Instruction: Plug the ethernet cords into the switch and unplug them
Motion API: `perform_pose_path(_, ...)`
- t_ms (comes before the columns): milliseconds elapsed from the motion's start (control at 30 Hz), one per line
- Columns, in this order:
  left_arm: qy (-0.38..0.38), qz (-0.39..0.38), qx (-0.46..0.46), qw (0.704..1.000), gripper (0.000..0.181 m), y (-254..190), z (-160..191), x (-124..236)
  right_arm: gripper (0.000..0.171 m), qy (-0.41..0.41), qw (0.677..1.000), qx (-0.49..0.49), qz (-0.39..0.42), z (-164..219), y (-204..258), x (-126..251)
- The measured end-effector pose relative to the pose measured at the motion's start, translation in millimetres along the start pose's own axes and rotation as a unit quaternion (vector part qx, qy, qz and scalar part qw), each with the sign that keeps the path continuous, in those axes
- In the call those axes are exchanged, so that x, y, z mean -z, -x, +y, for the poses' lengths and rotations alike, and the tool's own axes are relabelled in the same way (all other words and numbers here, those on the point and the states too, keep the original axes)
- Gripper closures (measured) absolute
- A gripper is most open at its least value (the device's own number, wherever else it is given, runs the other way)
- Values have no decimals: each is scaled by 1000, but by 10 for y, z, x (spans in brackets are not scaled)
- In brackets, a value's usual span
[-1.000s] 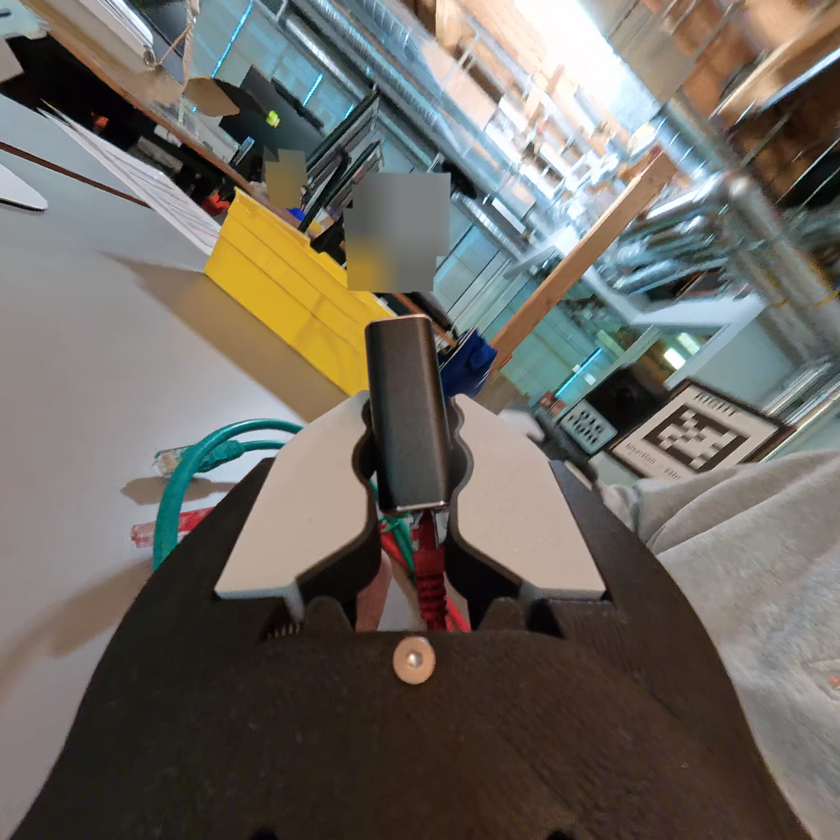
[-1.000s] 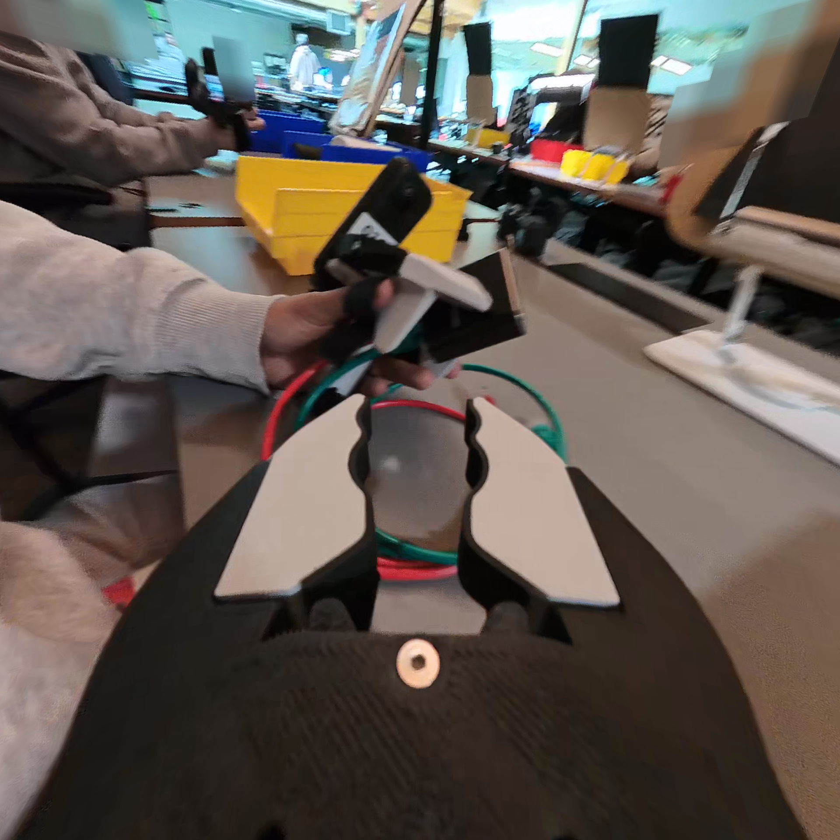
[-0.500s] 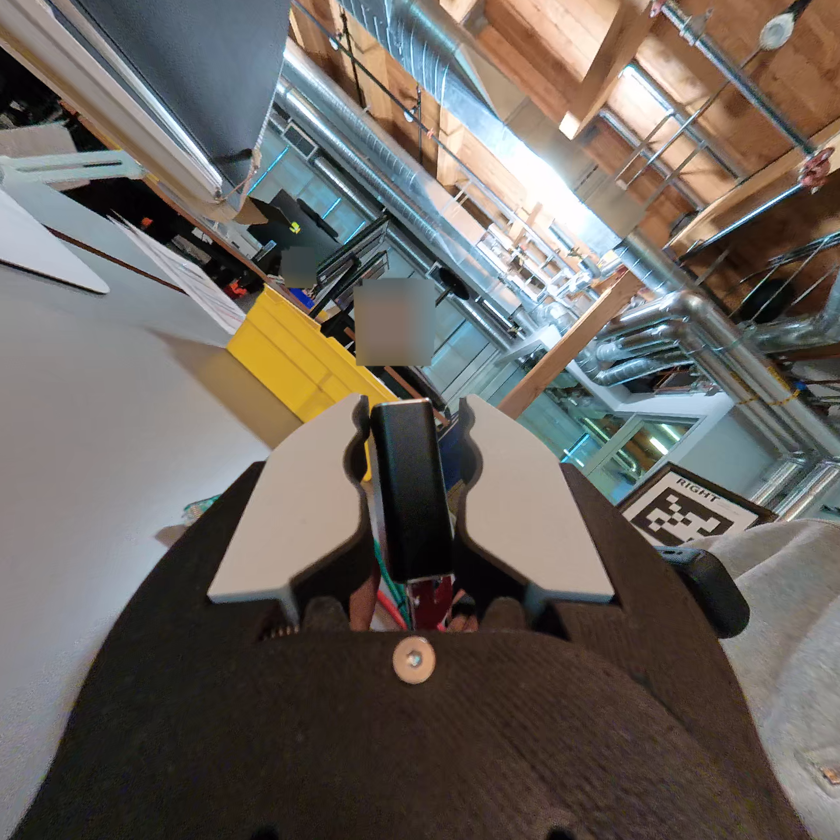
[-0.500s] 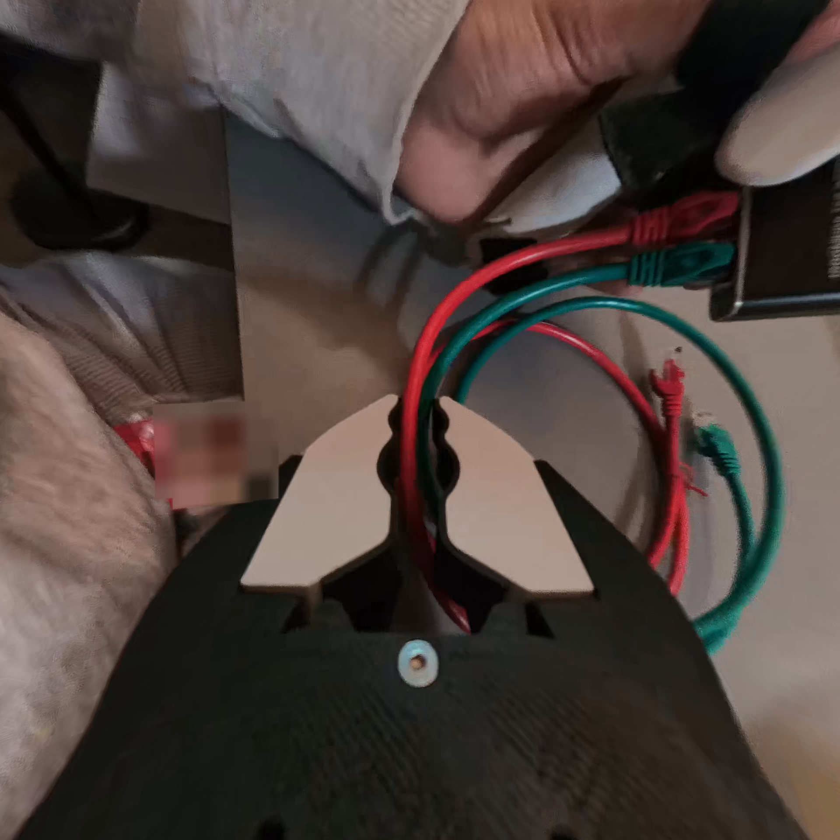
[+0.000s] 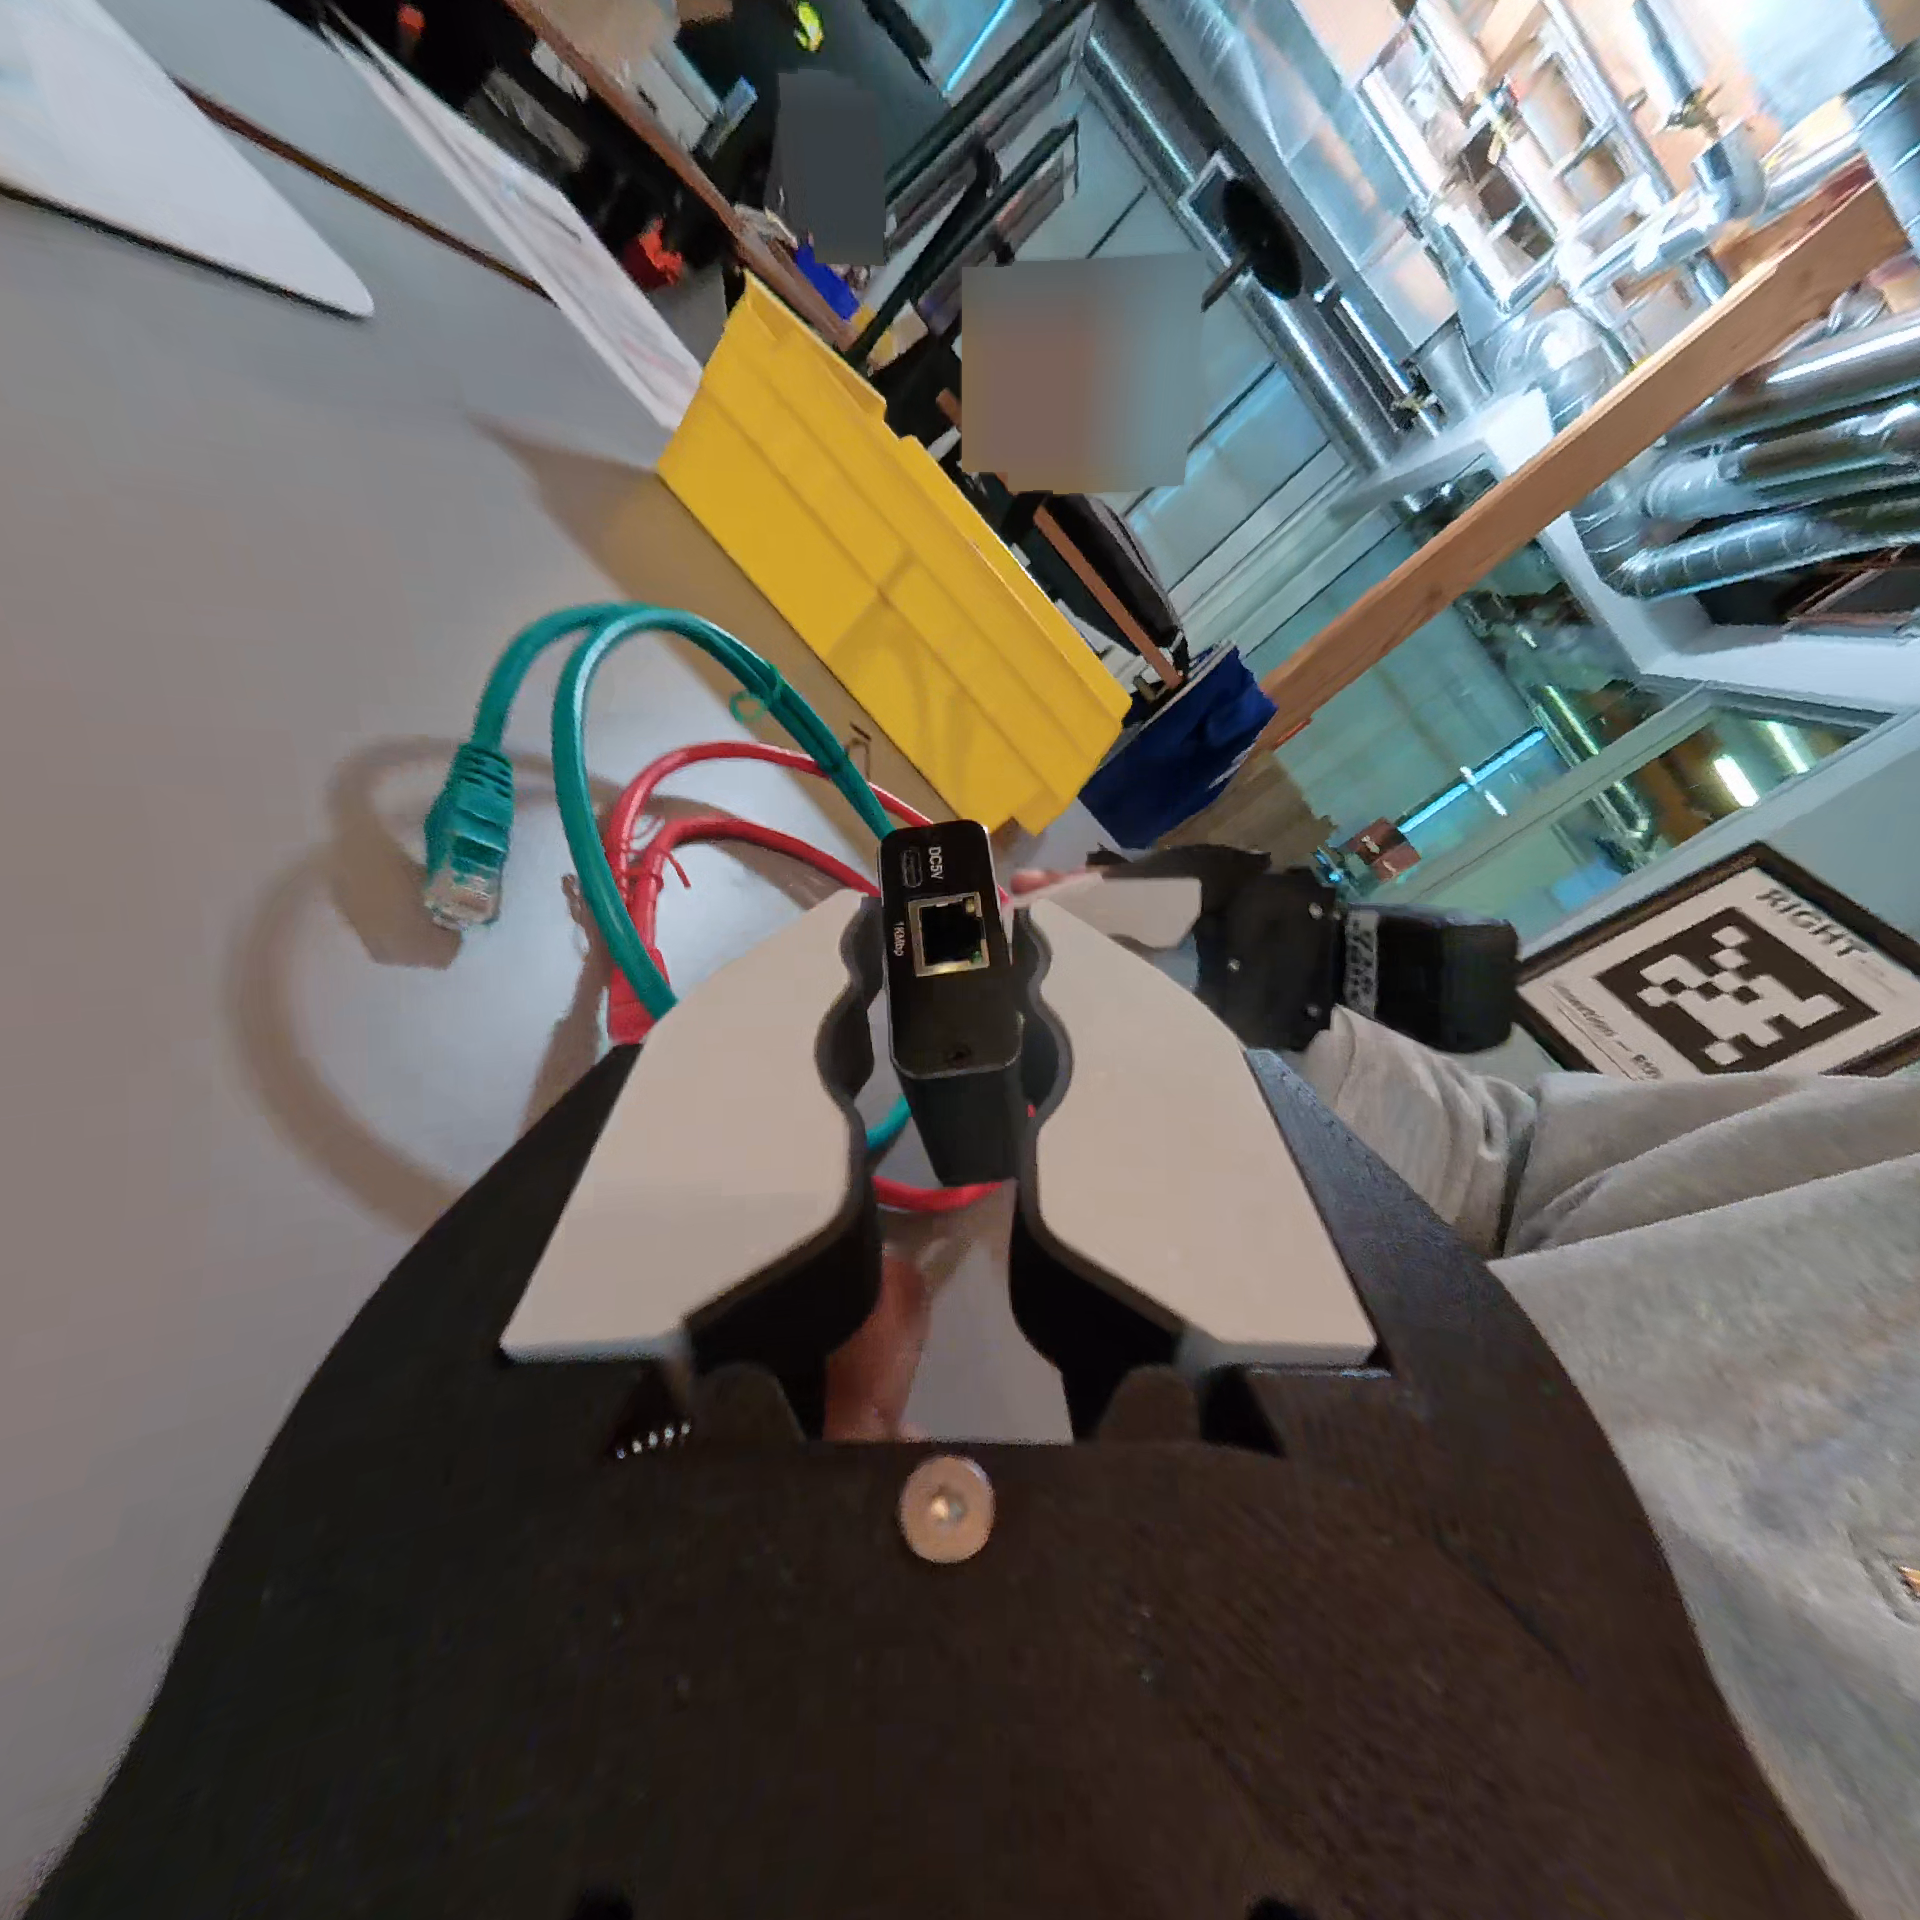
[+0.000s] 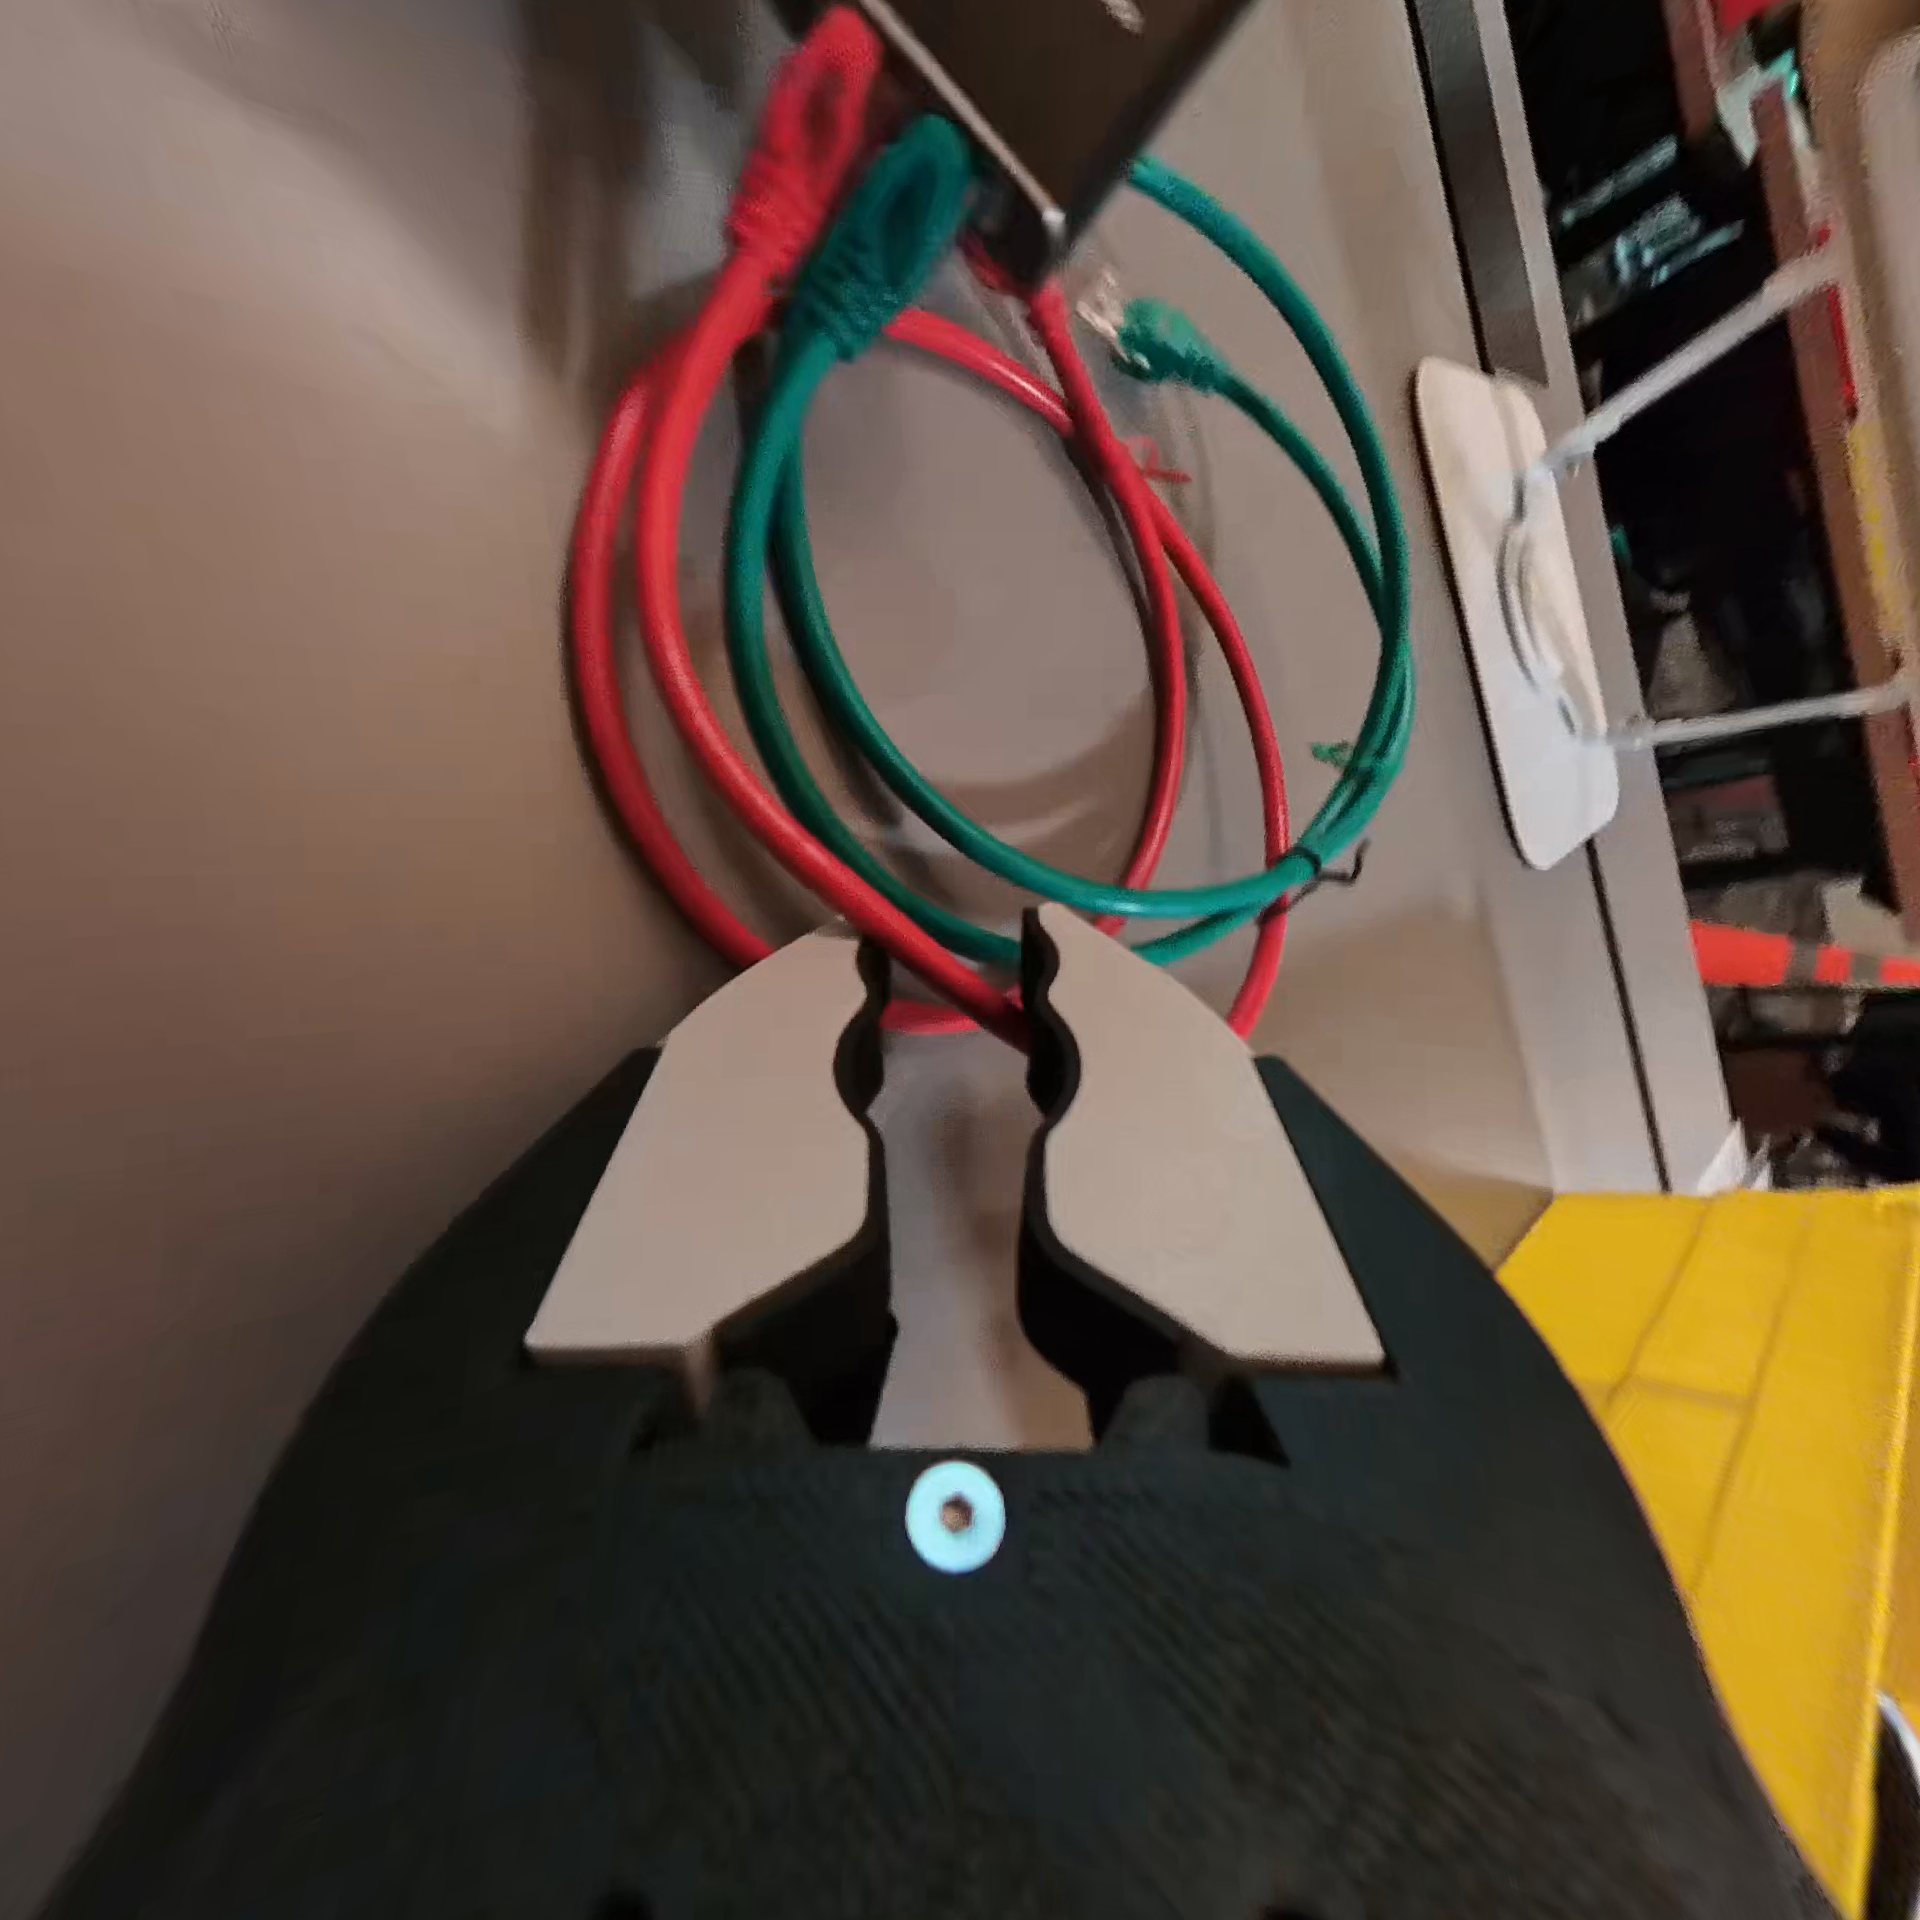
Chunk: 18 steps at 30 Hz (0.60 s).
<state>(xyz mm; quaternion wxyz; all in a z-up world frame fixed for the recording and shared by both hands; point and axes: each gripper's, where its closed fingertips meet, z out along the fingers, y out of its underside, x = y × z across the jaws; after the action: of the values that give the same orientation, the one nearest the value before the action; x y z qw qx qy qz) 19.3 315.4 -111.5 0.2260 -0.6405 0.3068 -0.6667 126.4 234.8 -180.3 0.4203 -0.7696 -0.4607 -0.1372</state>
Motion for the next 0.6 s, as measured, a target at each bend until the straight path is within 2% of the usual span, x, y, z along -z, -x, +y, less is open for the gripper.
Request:
perform_pose_path(33,8,13,16,1000,159,-18,29,-14,147,6,1000,-8,6,33,-35,-6)
perform_pose_path(167,58,112,122,984,149,-194,183,-36,146,10,999,13,28,53,-81,-15)
perform_pose_path(300,85,135,149,976,144,-261,274,-69,146,9,999,29,37,44,-82,-14)
perform_pose_path(500,135,110,133,976,139,-252,413,-69,146,8,999,25,39,48,-93,-25)
perform_pose_path(600,226,44,79,970,140,-112,711,-64,146,2,999,20,34,29,-78,-28)
